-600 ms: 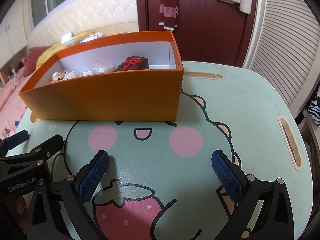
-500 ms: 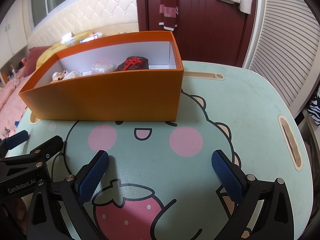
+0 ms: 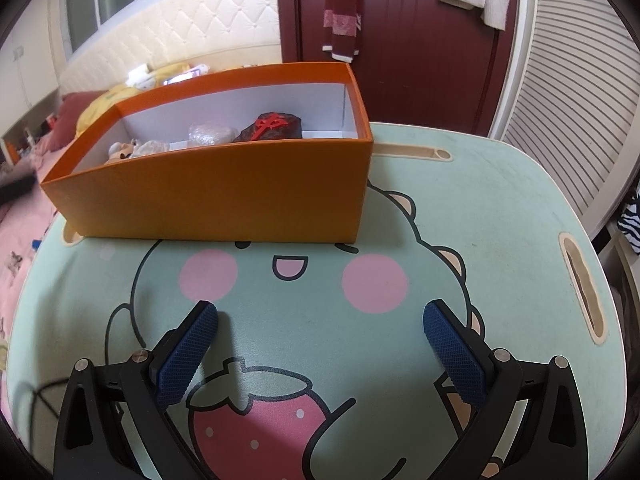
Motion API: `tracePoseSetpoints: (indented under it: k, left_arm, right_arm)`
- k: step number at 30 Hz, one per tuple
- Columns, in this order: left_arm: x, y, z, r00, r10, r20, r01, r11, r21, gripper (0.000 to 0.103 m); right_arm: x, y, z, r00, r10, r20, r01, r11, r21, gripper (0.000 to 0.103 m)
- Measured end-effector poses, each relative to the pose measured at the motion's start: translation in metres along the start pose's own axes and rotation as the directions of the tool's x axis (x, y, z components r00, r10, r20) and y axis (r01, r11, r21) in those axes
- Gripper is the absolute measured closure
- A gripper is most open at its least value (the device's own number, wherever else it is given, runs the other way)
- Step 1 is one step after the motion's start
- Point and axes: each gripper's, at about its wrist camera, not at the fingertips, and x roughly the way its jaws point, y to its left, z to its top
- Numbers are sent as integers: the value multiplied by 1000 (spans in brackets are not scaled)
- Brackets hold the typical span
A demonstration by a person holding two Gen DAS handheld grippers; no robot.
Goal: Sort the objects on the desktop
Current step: 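Move the left tool into the orange box toward the white plastic bag, then lift the white plastic bag out with the left tool while the right tool enters the box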
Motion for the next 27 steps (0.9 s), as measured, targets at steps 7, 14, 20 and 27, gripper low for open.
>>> tracePoseSetpoints:
  k: [7, 14, 20, 27]
  left_arm:
    - [54, -5, 45, 962, -171, -213, 167, 985, -40, 54]
    - [113, -34, 43, 929, -28, -369, 57, 996, 69, 69]
    - [130, -43, 37, 900, 96, -425, -38, 989, 144, 68]
    - [131, -43, 33, 898, 92, -431, -31, 989, 148, 71]
  right_arm:
    - [-2, 2, 3, 1000, 11, -3, -11, 1000, -12, 0]
    - [-1, 3, 5, 1000, 18, 2, -18, 1000, -16, 0]
    - [-2, -1, 6, 1000, 25, 5, -25, 999, -20, 0]
    - [-2, -3, 7, 1000, 29, 5, -29, 999, -25, 0]
